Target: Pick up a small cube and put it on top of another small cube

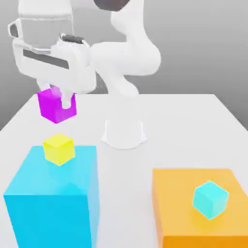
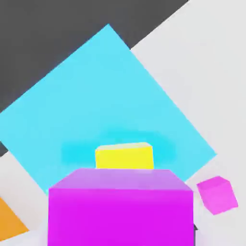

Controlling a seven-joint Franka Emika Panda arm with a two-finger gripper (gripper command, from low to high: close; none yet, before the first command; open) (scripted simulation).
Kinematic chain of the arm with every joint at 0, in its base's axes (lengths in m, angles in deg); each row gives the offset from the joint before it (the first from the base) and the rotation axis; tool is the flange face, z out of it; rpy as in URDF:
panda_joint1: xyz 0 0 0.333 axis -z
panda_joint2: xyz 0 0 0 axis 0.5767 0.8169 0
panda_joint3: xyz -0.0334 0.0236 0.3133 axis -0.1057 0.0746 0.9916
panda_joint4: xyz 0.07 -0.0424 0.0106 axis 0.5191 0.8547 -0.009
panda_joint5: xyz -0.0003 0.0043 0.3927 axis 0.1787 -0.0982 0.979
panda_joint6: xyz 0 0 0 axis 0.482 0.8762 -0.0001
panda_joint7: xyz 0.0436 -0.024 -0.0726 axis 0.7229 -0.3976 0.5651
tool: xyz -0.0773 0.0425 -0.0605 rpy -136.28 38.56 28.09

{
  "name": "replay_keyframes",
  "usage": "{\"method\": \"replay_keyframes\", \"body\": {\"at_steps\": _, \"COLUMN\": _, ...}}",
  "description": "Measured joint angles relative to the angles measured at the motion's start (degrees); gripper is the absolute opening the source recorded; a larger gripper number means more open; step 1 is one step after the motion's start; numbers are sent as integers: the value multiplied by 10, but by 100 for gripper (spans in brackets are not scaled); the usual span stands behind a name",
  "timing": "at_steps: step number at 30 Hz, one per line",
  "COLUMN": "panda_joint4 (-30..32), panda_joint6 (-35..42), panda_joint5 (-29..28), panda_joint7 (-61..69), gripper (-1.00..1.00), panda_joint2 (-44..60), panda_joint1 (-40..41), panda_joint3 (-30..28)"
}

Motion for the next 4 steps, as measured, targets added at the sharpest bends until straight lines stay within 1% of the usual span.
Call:
{"method": "replay_keyframes", "body": {"at_steps": 1, "panda_joint4": 13, "panda_joint6": -22, "panda_joint5": 1, "panda_joint7": 1, "gripper": 100, "panda_joint2": 9, "panda_joint1": 0, "panda_joint3": -1}}
{"method": "replay_keyframes", "body": {"at_steps": 4, "panda_joint4": 13, "panda_joint6": -22, "panda_joint5": 1, "panda_joint7": 1, "gripper": 100, "panda_joint2": 9, "panda_joint1": 0, "panda_joint3": -1}}
